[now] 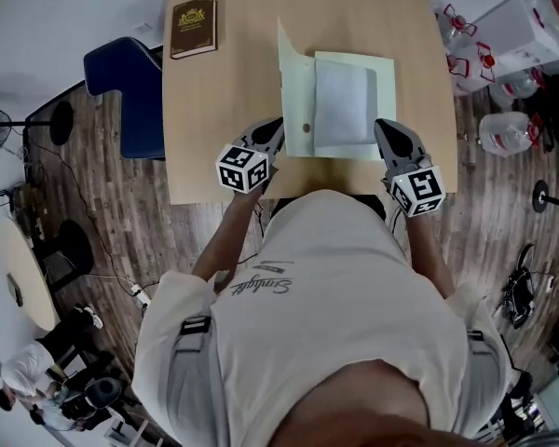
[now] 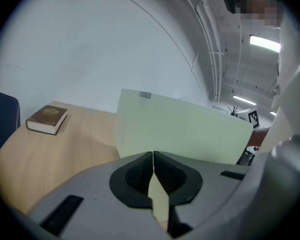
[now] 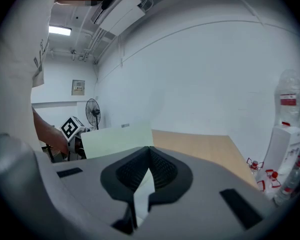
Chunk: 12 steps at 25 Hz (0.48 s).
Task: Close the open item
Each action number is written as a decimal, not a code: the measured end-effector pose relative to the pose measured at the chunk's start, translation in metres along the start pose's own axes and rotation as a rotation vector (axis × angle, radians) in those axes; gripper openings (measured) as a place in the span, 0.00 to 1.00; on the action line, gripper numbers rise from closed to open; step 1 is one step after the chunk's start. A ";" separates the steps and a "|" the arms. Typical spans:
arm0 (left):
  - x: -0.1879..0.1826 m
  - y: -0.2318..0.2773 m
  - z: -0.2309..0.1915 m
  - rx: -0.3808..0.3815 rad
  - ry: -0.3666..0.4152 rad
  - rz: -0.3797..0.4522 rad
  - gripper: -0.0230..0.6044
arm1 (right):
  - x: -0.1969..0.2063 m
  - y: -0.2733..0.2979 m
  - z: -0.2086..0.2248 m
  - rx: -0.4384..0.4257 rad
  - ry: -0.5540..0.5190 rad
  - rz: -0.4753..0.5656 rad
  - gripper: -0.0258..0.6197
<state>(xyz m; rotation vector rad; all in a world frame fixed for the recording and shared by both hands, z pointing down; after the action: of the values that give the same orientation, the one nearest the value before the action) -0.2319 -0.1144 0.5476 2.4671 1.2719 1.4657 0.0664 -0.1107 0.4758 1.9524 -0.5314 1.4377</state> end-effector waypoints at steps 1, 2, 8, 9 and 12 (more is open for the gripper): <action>0.001 0.005 0.004 0.003 0.002 -0.006 0.06 | 0.004 -0.005 0.004 0.009 0.011 -0.001 0.03; 0.001 0.010 0.008 0.005 0.003 -0.012 0.06 | 0.007 -0.009 0.007 0.018 0.023 -0.003 0.03; 0.004 0.037 0.029 0.025 0.037 -0.054 0.06 | 0.028 -0.031 0.027 0.061 0.066 -0.017 0.03; 0.005 0.042 0.031 0.027 0.051 -0.067 0.06 | 0.029 -0.033 0.029 0.065 0.052 -0.022 0.03; 0.009 0.054 0.039 0.035 0.064 -0.095 0.06 | 0.033 -0.040 0.032 0.074 0.025 -0.029 0.03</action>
<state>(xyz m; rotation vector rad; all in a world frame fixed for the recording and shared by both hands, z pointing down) -0.1670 -0.1300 0.5526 2.3625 1.4158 1.5242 0.1251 -0.1038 0.4903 1.9883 -0.4429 1.4809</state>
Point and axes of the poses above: the fingertips, and each gripper's own axes: y forward along the fingers, z to its right, x out of its underside, the point moved 8 cm from there along -y, backward along the fingers, and after that the axes turned 14 degrees about -y, right-handed, at the moved point
